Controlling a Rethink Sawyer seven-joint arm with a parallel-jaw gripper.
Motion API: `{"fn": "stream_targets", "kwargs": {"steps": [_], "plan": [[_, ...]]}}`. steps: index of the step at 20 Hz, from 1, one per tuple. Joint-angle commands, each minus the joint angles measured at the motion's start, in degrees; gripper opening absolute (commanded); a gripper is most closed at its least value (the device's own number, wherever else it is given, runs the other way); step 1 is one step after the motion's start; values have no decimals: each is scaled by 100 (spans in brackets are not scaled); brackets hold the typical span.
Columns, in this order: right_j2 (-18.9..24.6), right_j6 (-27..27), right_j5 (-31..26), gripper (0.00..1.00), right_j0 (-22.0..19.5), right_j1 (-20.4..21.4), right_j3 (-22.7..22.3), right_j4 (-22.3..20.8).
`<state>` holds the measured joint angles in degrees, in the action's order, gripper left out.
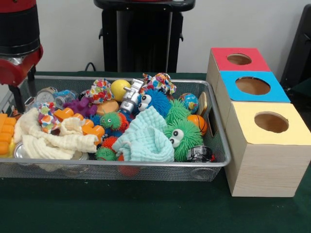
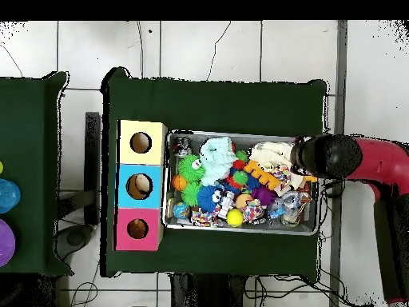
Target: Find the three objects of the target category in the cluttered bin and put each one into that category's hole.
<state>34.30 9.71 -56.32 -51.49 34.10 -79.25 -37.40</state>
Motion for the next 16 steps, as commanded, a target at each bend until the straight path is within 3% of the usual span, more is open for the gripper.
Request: {"fn": "stream_targets", "kwargs": {"steps": [1,10,16], "plan": [[409,-1872,-254,100,60,-326,557,-519],[199,-1801,-551,100,174,-311,794,-803],[41,-1569,-437,100,81,-209,380,-820]]}}
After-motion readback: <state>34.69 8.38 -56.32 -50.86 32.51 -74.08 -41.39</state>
